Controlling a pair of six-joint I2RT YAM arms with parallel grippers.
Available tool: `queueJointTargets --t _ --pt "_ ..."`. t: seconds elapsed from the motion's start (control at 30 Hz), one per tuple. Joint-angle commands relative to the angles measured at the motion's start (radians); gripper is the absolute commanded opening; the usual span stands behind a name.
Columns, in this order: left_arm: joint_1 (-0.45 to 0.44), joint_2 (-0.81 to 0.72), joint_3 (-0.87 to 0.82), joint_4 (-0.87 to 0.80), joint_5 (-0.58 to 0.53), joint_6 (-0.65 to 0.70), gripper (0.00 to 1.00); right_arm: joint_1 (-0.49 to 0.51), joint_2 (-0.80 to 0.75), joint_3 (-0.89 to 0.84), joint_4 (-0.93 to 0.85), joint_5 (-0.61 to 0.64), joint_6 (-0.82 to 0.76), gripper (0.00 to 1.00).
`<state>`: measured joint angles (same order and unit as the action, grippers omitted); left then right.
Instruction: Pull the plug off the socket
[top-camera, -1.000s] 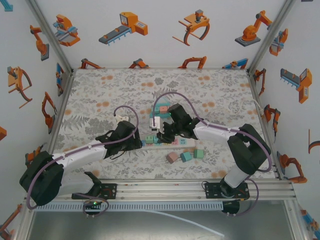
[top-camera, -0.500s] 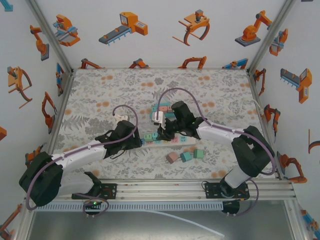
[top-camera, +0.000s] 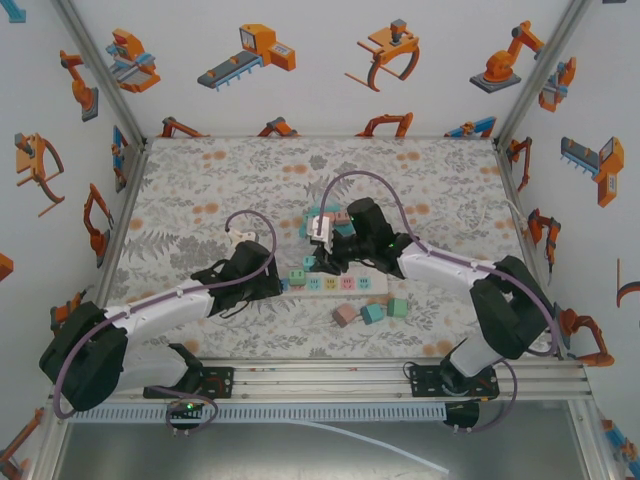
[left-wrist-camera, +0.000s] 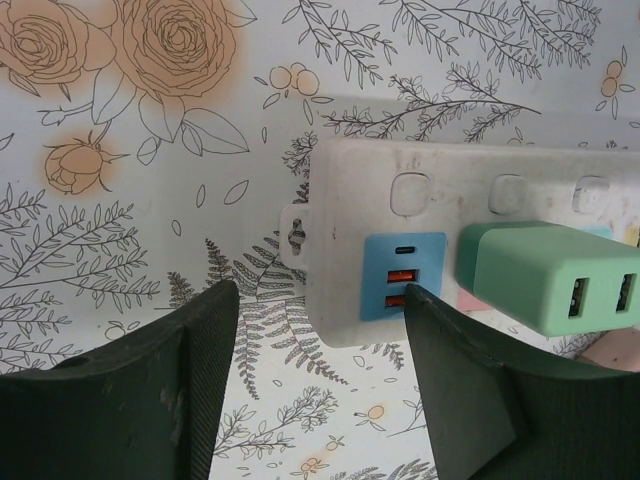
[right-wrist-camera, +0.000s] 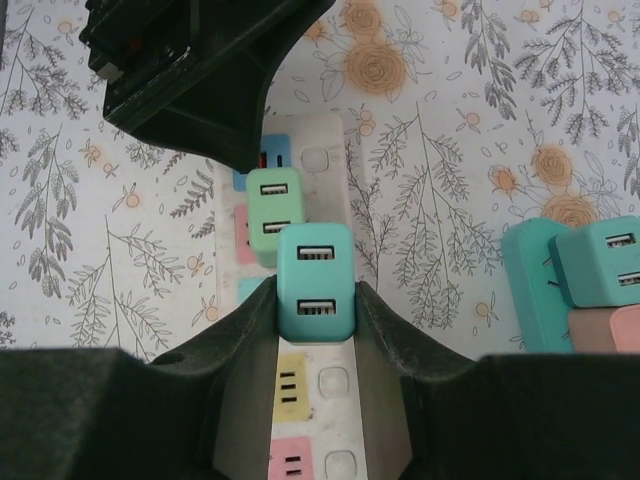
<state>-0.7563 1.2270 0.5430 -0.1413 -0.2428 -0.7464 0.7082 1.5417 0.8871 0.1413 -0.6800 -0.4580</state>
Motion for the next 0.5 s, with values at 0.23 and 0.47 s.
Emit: queueJointTargets --t 0.23,0.47 --pt "0.001 -0.165 0.046 -0.103 0.026 0.065 0.71 -0.002 -0.293 -0.136 0.285 0.191 0.572 0.03" --pt "-0.01 -0.336 0.092 -0.098 0.162 0.225 0.75 -0.007 -0.506 -0.208 0.052 0.451 0.997 0.0"
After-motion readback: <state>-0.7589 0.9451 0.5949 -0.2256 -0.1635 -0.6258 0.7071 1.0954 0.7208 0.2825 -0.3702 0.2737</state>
